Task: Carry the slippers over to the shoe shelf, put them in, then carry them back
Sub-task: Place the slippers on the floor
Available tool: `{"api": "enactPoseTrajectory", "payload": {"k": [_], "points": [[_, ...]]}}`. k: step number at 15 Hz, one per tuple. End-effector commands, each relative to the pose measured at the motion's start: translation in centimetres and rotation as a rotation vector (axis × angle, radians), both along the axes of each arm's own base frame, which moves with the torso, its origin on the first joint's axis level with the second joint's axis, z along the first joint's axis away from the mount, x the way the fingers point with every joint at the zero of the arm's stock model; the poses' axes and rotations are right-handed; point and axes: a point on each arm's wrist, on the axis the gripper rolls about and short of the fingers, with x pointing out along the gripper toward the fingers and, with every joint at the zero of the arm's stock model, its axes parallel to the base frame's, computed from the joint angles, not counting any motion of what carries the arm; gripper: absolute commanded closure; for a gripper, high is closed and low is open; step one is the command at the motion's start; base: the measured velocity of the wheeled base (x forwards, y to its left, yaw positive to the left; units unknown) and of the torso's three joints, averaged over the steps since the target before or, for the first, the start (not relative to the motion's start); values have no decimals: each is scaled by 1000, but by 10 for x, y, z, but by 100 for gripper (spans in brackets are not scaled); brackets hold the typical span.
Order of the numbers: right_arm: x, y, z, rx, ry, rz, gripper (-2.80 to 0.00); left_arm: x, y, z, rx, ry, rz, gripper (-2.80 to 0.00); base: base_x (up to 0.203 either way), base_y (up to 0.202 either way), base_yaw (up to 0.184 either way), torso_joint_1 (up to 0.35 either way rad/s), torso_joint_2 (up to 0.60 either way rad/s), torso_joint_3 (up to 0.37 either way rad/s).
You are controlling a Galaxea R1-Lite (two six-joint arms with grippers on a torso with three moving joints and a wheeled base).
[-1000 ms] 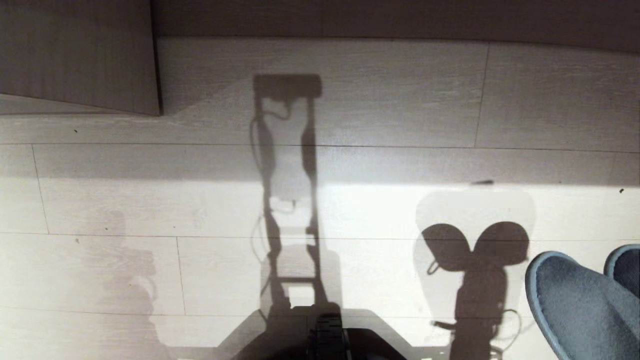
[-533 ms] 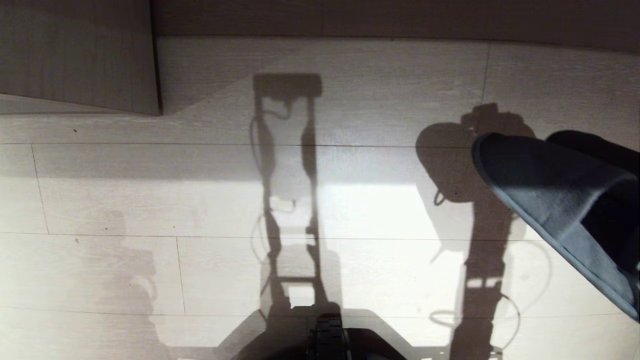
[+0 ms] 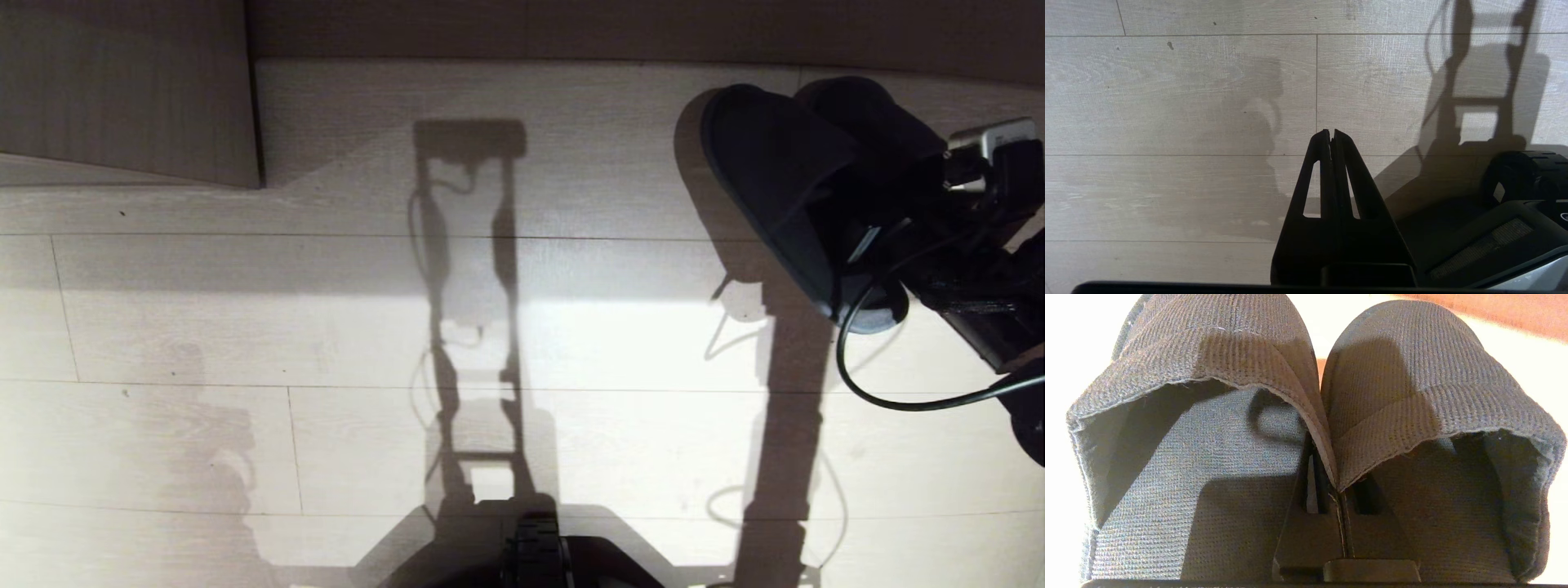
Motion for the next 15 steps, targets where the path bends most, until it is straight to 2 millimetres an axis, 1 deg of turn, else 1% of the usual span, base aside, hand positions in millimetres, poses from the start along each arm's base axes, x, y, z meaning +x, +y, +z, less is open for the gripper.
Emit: {"api": "enactPoseTrajectory", "payload": {"k": [1, 3, 4, 7, 12, 13, 14, 15], "points": [[23, 1, -24, 3, 6, -15, 0, 0, 0, 0, 0, 1, 0, 0, 0, 0, 0, 0, 0, 0], [25, -2, -24, 55, -33, -149, 0, 0, 0, 0, 0, 0, 0, 0, 0, 0, 0, 0, 0, 0], [22, -3, -29, 69, -29, -187, 0, 0, 0, 0, 0, 0, 0, 0, 0, 0, 0, 0, 0, 0], [20, -3, -52, 73, 56, -194, 0, 0, 0, 0, 0, 1, 0, 0, 0, 0, 0, 0, 0, 0], [29, -3, -74, 99, 130, -182, 0, 0, 0, 0, 0, 0, 0, 0, 0, 0, 0, 0, 0, 0], [32, -3, -76, 105, 137, -178, -27, 0, 0, 0, 0, 0, 0, 0, 0, 0, 0, 0, 0, 0], [32, -3, -76, 106, 137, -175, -280, 0, 0, 0, 0, 0, 0, 0, 0, 0, 0, 0, 0, 0], [33, -3, -76, 106, 135, -172, -280, 0, 0, 0, 0, 0, 0, 0, 0, 0, 0, 0, 0, 0]]}}
